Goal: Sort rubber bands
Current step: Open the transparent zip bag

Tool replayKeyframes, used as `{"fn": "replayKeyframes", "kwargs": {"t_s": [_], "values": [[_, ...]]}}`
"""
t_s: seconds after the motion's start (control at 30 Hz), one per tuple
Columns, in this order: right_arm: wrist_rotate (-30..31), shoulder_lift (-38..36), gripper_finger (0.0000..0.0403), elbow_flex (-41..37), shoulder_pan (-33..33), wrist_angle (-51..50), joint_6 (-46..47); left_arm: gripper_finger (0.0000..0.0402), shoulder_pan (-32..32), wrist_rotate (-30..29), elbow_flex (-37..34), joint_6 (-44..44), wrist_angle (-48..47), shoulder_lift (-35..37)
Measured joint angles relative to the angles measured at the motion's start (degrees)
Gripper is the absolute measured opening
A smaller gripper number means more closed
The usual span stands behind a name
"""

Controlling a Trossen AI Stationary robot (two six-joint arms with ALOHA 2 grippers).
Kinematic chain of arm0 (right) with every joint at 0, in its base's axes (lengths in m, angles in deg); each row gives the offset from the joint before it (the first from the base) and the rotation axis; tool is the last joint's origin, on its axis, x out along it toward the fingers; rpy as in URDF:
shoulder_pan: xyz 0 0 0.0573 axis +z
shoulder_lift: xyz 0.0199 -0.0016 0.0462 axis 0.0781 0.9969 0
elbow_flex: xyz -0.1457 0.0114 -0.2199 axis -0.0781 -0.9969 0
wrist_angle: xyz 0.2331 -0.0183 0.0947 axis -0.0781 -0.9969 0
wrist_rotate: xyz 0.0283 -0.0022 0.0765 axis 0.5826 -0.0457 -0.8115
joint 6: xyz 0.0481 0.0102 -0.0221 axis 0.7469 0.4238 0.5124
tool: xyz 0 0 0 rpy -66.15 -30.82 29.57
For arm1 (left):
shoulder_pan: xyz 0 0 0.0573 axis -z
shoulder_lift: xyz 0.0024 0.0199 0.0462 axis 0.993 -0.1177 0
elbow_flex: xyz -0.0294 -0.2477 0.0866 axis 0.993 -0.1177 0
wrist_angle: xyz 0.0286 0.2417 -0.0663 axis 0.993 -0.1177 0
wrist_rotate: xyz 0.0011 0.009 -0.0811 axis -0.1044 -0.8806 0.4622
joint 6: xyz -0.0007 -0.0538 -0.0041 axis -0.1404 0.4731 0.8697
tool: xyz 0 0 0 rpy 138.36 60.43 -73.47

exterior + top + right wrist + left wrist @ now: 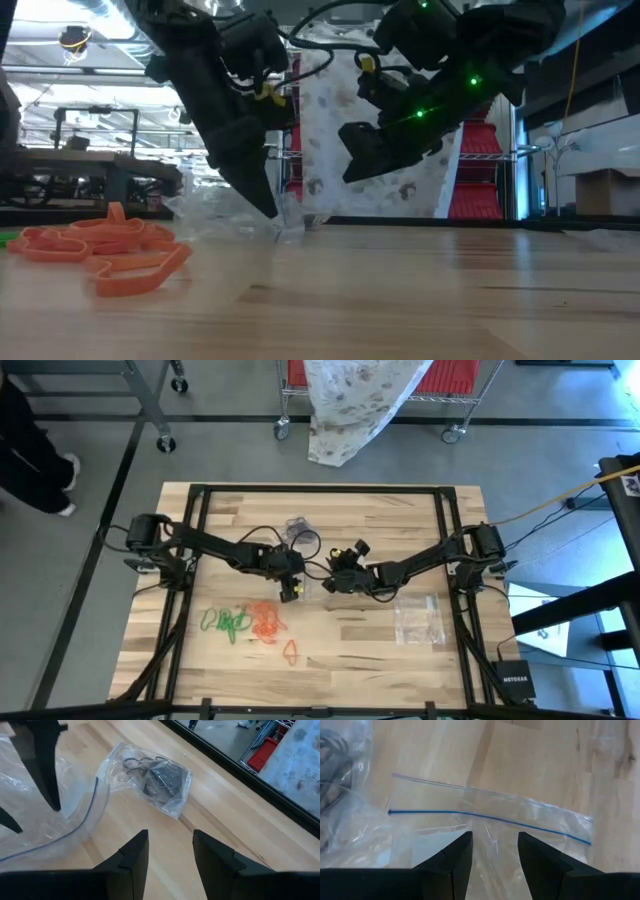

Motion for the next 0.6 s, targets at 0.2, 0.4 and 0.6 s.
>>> {"fn": "replayKeyframes", "kwargs": {"t_s": [0.2, 0.4, 0.6], "values": [[0.0, 0.0, 0.0147, 0.0, 0.0, 0.1, 0.0, 0.015, -0.7, -1.7, 0.0, -1.1, 0.5, -2.7], [0.0, 0.0, 0.0147, 0.0, 0.0, 0.3, 0.0, 0.0135, -0.7, -3.6, 0.0, -1.2, 0.7, -3.2], [0.2, 0.0, 0.0147, 0.0, 0.0, 0.3, -0.1, 0.0057, -0.5, -3.6, 0.0, -1.1, 0.9, -3.2]]}}
